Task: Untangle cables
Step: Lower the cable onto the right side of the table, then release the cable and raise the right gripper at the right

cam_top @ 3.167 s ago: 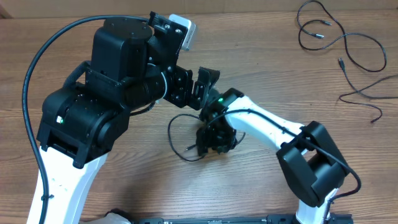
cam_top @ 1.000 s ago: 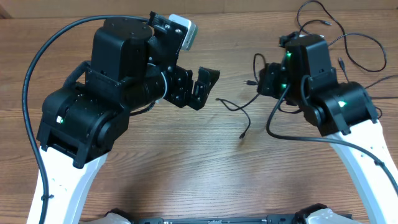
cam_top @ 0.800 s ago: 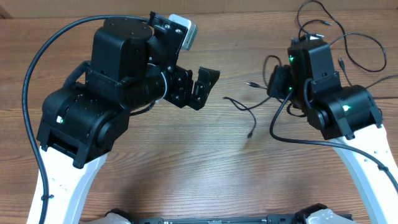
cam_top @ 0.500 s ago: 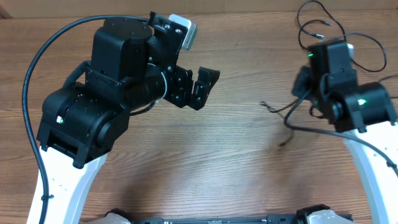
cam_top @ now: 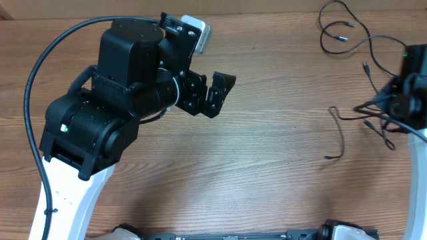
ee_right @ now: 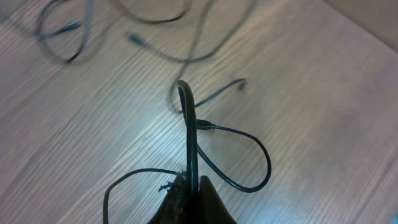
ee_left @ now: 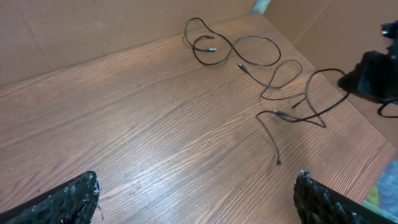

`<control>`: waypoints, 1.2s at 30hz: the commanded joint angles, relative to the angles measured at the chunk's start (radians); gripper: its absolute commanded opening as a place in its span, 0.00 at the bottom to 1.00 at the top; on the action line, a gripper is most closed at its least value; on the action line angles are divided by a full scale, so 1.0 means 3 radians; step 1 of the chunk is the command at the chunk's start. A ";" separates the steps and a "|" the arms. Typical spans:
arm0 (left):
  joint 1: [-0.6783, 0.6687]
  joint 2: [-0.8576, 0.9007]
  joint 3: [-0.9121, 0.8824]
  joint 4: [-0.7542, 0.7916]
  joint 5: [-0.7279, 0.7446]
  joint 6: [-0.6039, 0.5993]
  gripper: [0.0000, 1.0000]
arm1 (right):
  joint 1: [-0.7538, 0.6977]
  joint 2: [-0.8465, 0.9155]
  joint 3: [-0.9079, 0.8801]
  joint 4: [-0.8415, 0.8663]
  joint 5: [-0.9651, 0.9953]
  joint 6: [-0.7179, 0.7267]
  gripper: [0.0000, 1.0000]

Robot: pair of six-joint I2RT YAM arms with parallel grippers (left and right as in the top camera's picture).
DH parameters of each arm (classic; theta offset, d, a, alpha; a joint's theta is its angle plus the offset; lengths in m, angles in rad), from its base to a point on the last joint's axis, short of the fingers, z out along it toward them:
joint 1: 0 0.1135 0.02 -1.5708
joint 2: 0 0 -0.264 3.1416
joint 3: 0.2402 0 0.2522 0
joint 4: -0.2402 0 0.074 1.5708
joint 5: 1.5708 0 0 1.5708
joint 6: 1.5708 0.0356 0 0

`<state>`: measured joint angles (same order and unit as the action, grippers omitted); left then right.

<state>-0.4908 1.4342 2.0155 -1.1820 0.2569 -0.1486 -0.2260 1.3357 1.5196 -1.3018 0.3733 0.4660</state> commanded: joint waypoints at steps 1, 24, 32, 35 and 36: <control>-0.0003 -0.0024 -0.0014 0.0013 -0.0019 0.0047 1.00 | -0.0304 -0.0064 0.0112 0.0011 0.0099 0.0019 0.09; -0.0003 -0.0024 -0.0014 0.0013 -0.0019 0.0047 1.00 | -0.1146 0.0120 0.0103 0.0469 -0.0977 -0.0220 0.31; -0.0003 -0.0024 -0.0014 0.0013 -0.0018 0.0047 1.00 | -0.1021 0.0348 0.0029 0.0229 -0.1991 -0.0820 0.73; -0.0003 -0.0024 -0.0014 0.0013 -0.0018 0.0047 1.00 | -0.0867 0.0472 -0.0139 0.0216 -0.2000 -0.0886 0.84; -0.0003 -0.0024 -0.0014 0.0013 -0.0019 0.0047 0.99 | -0.0801 0.0526 -0.0207 0.0217 -0.2003 -0.0885 0.88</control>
<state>-0.4908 1.4342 2.0155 -1.1816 0.2569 -0.1486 -0.5167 1.4517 1.5085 -1.2324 -0.1543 0.2512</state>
